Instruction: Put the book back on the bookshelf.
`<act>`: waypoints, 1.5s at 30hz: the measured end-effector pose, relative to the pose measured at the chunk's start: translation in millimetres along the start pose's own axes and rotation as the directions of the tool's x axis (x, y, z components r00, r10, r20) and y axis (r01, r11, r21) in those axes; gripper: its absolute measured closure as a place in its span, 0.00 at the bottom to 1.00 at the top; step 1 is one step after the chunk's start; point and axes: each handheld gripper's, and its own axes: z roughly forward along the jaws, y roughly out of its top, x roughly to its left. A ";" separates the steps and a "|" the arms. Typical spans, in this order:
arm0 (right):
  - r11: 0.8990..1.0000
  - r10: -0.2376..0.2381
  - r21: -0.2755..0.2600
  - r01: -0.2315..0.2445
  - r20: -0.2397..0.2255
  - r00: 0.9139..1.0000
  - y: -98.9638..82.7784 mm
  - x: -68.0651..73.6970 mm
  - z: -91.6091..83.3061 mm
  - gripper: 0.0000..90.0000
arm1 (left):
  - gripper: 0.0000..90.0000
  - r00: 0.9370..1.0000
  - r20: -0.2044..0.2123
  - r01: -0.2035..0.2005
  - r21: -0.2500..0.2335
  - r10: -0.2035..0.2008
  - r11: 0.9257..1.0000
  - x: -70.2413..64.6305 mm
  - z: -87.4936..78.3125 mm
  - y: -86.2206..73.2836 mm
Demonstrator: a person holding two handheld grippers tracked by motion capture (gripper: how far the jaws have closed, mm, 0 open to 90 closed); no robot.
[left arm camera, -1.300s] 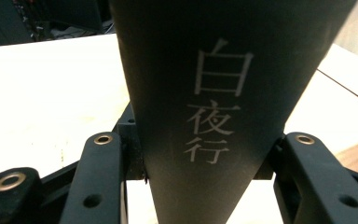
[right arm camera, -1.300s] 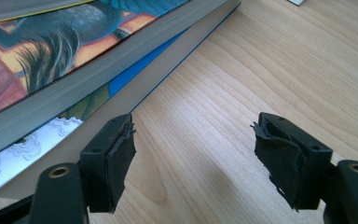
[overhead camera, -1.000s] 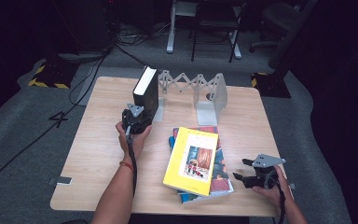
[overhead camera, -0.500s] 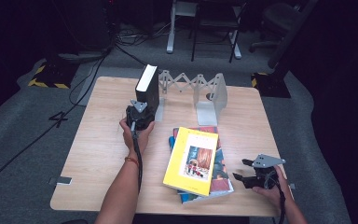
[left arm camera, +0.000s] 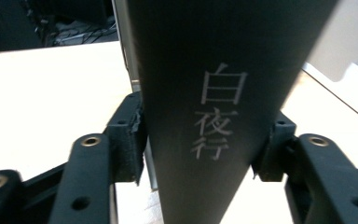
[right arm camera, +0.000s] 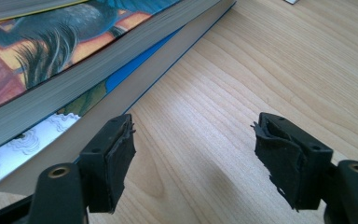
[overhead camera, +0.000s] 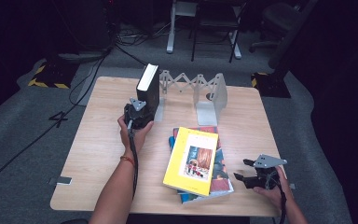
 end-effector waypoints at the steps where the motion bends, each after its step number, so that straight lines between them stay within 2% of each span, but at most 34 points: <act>1: 1.000 0.000 0.000 0.000 0.000 1.000 0.0 0.1 -0.3 0.32 | 0.48 1.000 0.010 -0.002 0.001 0.002 1.000 0.8 -3.0 -1.3; 5: 1.000 0.001 0.002 -0.001 -0.001 1.000 -0.2 0.4 0.0 0.32 | 0.47 0.999 0.035 -0.015 0.014 0.015 1.000 0.8 -10.9 -10.6; 7: 1.000 -0.002 0.002 0.002 0.002 1.000 0.1 1.0 0.3 0.32 | 0.47 0.999 0.026 -0.022 0.021 0.022 1.000 -0.4 -12.3 -16.8; 11: 1.000 -0.006 0.004 0.006 0.002 1.000 0.5 1.8 0.7 0.32 | 0.57 0.999 0.047 -0.023 0.035 0.022 0.999 0.6 -12.1 -25.0; 15: 1.000 -0.005 0.009 0.005 0.002 1.000 -0.2 1.9 1.7 0.32 | 0.58 0.999 0.022 -0.029 0.023 0.029 0.999 -2.3 -10.5 -26.5; 19: 1.000 -0.004 0.007 0.004 0.000 1.000 0.2 1.9 1.8 0.32 | 0.59 1.000 -0.025 -0.002 0.010 0.002 1.000 -7.6 -5.7 -25.7; 23: 1.000 -0.007 0.011 0.007 -0.002 1.000 -0.3 2.2 2.3 0.32 | 0.59 0.997 -0.073 0.015 0.014 -0.014 1.000 -12.3 1.8 -21.0; 32: 1.000 0.003 0.003 -0.003 0.002 1.000 -1.8 0.0 0.6 0.32 | 0.59 0.991 -0.110 0.078 0.023 -0.075 0.997 -8.9 12.6 -12.0; 38: 1.000 0.003 0.005 -0.003 0.001 1.000 -1.7 0.6 1.2 0.32 | 0.59 0.991 -0.110 0.073 0.027 -0.069 0.997 -9.5 14.0 -11.1; 42: 1.000 0.007 0.005 -0.007 0.005 1.000 -1.7 0.0 0.6 0.32 | 0.58 0.994 -0.090 0.063 0.033 -0.060 0.997 -8.2 13.7 -11.1; 45: 1.000 0.009 0.005 -0.009 0.008 1.000 -1.8 -0.3 0.4 0.32 | 0.58 0.997 -0.073 0.029 0.052 -0.025 0.998 -7.0 12.4 -11.0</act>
